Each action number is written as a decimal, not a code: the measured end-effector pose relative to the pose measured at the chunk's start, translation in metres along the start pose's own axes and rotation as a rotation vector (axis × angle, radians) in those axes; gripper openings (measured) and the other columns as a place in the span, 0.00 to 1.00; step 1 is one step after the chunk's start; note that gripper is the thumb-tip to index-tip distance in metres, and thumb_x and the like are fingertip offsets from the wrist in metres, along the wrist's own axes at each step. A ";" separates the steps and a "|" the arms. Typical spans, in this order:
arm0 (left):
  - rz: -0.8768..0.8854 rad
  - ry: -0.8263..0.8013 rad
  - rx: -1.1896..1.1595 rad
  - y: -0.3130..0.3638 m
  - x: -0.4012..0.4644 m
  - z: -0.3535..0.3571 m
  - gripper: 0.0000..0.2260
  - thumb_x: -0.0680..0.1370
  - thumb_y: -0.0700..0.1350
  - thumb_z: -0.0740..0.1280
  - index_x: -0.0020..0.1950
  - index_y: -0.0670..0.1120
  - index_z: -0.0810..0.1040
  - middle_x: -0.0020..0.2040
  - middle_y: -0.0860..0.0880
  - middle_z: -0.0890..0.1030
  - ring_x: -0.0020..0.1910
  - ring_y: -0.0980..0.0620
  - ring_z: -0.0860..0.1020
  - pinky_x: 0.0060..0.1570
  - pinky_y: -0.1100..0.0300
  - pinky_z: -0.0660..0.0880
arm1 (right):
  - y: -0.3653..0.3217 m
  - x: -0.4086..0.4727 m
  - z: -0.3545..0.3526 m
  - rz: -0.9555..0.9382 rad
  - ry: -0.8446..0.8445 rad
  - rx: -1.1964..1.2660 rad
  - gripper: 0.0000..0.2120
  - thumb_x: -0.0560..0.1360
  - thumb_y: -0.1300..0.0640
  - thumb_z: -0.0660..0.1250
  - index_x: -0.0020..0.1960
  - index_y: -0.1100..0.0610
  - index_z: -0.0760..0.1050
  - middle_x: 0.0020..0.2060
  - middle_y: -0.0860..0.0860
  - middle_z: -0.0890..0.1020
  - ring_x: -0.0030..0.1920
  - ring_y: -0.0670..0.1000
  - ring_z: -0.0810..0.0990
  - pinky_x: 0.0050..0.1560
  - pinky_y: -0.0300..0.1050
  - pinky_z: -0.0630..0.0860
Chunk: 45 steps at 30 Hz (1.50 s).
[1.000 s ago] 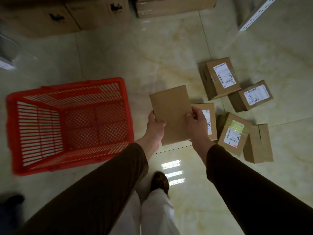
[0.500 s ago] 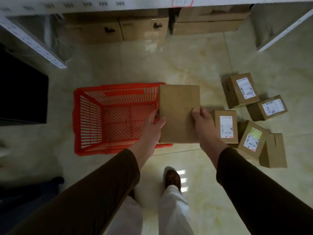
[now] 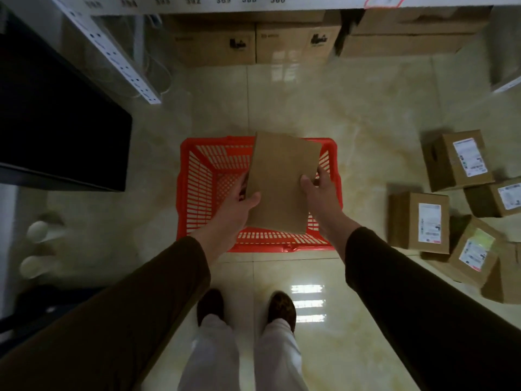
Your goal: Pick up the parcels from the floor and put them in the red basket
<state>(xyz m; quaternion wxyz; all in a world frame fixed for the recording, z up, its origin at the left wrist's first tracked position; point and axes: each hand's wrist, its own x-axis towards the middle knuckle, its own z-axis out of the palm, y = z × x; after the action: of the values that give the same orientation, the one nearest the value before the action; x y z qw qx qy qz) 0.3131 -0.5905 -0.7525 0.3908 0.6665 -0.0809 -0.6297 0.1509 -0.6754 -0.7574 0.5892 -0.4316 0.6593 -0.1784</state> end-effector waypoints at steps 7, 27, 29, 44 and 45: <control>-0.046 0.077 0.081 -0.006 0.031 -0.068 0.21 0.77 0.46 0.72 0.67 0.53 0.67 0.61 0.52 0.78 0.56 0.50 0.80 0.54 0.49 0.79 | 0.001 0.011 0.045 -0.033 -0.041 -0.227 0.43 0.80 0.44 0.67 0.82 0.38 0.39 0.80 0.51 0.56 0.72 0.63 0.70 0.45 0.69 0.83; -0.003 0.093 0.212 -0.024 0.139 -0.114 0.36 0.74 0.45 0.75 0.74 0.58 0.57 0.69 0.51 0.73 0.66 0.46 0.74 0.67 0.42 0.70 | 0.109 0.055 0.087 0.204 -0.048 -0.045 0.27 0.79 0.37 0.64 0.73 0.47 0.63 0.62 0.49 0.76 0.57 0.55 0.80 0.58 0.63 0.81; -0.008 0.062 0.285 -0.024 0.153 -0.116 0.34 0.75 0.45 0.75 0.74 0.55 0.59 0.68 0.52 0.72 0.67 0.47 0.73 0.66 0.46 0.70 | 0.119 0.060 0.093 0.209 -0.053 -0.092 0.30 0.72 0.28 0.64 0.69 0.41 0.68 0.61 0.48 0.79 0.60 0.56 0.81 0.62 0.65 0.79; 0.072 -0.029 0.583 -0.029 0.200 -0.129 0.30 0.75 0.40 0.73 0.72 0.56 0.66 0.70 0.52 0.71 0.68 0.47 0.71 0.68 0.43 0.70 | 0.132 0.083 0.126 0.247 -0.015 -0.021 0.32 0.82 0.44 0.63 0.79 0.41 0.49 0.71 0.52 0.69 0.63 0.62 0.78 0.53 0.64 0.83; 0.077 -0.014 0.603 -0.029 0.203 -0.128 0.30 0.75 0.40 0.73 0.73 0.56 0.67 0.70 0.51 0.70 0.69 0.47 0.71 0.68 0.43 0.69 | 0.133 0.085 0.128 0.262 -0.021 -0.024 0.27 0.83 0.45 0.62 0.77 0.43 0.53 0.71 0.54 0.71 0.62 0.62 0.79 0.51 0.63 0.84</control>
<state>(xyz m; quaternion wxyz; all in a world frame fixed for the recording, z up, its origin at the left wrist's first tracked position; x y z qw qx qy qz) 0.4568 -0.6388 -0.9413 0.1984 0.7445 -0.2918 -0.5668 0.2277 -0.6316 -0.9407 0.6091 -0.3506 0.7059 -0.0878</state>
